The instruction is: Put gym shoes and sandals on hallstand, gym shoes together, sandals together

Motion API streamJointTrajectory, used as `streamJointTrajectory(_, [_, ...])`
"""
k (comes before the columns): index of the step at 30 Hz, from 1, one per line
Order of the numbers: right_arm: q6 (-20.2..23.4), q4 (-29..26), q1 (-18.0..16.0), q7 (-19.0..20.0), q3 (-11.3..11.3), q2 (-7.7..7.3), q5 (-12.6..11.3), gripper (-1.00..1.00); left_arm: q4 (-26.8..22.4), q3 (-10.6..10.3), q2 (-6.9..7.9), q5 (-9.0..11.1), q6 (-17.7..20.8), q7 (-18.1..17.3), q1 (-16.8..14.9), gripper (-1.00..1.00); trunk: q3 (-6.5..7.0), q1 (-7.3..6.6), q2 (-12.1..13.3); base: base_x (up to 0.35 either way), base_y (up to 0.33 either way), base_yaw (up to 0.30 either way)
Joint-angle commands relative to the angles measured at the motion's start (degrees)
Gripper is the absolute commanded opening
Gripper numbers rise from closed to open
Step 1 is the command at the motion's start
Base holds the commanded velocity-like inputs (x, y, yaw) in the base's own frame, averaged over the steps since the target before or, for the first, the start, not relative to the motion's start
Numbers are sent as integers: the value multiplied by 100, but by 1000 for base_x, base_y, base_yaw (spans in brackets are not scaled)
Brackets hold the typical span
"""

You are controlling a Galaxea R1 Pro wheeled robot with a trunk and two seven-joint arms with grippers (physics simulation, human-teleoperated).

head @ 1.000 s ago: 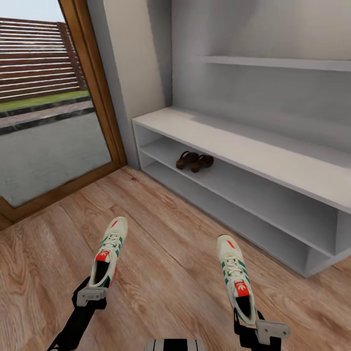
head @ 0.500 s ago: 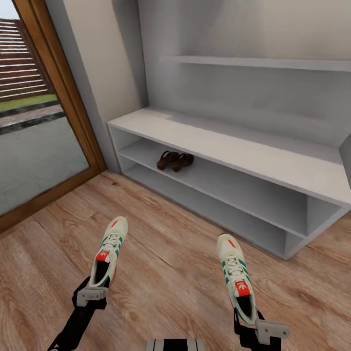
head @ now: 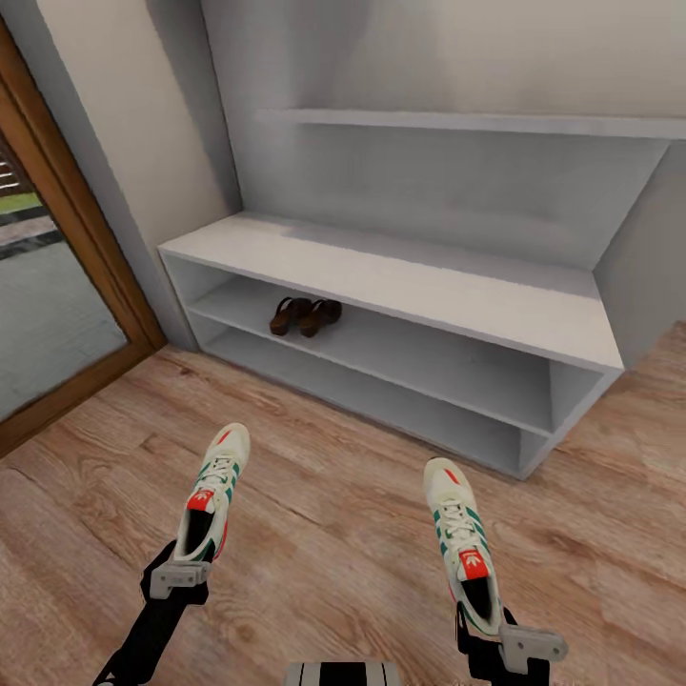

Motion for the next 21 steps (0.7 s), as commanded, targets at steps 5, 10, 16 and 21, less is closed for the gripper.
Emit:
streamJointTrajectory(5, [0,0,0,0,0,0,-5,-100,0,12,6,35,0,3,0,-100,0,0,0,32,88,-286])
streamJointTrajectory(10, [0,0,0,0,0,0,-7,-100,0,14,2,12,0,-2,0,-100,0,0,0,73,156,-286])
streamJointTrajectory(16, [0,0,0,0,0,0,-7,-100,0,10,1,3,0,-1,0,-100,0,0,0,27,57,-286])
streamJointTrajectory(21, [0,0,0,0,0,0,-7,-100,0,9,0,-1,-2,-3,0,-100,1,0,0,8,17,-286])
